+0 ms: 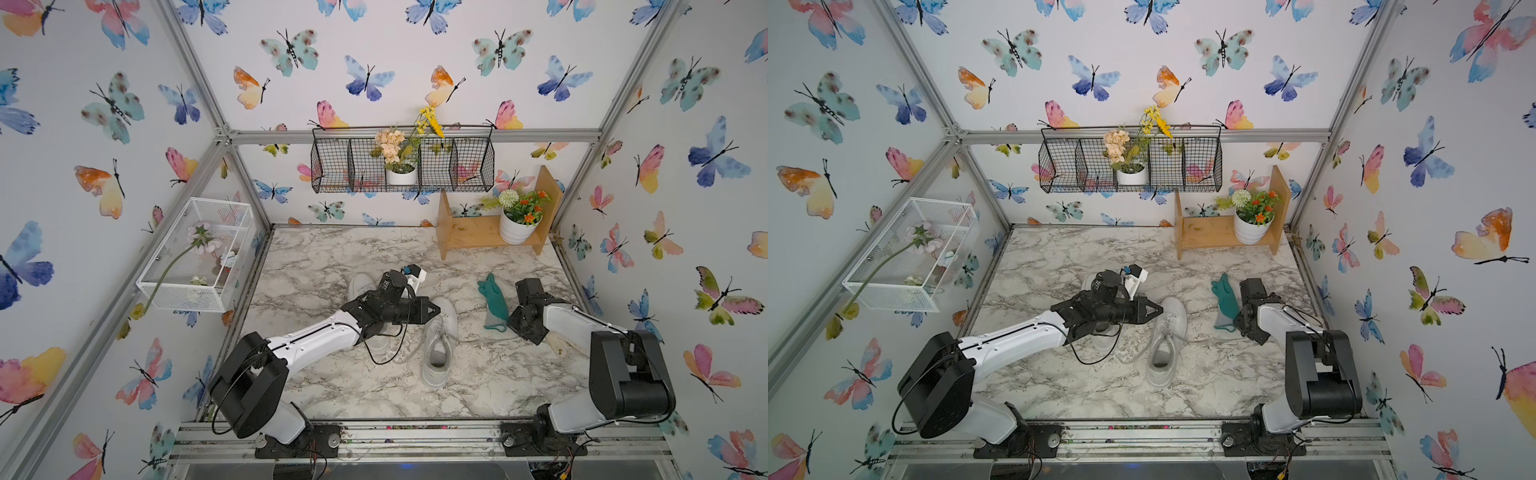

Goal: Tie the shoes
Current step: Wrap the shoelace around the shoelace.

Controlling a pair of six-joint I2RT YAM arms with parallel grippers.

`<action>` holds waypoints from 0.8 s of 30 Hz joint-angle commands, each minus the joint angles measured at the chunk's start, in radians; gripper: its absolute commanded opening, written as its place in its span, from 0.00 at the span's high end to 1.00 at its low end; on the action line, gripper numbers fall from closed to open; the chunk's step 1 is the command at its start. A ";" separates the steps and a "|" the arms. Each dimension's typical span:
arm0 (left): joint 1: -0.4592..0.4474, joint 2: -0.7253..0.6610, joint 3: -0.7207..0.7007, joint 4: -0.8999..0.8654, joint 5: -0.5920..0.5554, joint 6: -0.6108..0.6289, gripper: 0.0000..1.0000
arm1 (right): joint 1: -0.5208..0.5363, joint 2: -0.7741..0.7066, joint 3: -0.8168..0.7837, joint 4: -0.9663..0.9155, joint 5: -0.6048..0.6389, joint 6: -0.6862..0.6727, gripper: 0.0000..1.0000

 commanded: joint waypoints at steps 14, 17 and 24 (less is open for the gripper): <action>-0.004 -0.087 -0.087 0.057 -0.030 0.046 1.00 | 0.078 -0.225 0.324 0.348 -0.800 -0.264 0.98; -0.005 -0.092 -0.096 0.063 -0.033 0.045 1.00 | 0.187 -0.165 0.389 0.404 -0.772 -0.263 0.98; -0.004 -0.098 -0.113 0.094 -0.028 0.028 1.00 | 0.351 0.027 0.450 0.514 -0.728 -0.256 0.98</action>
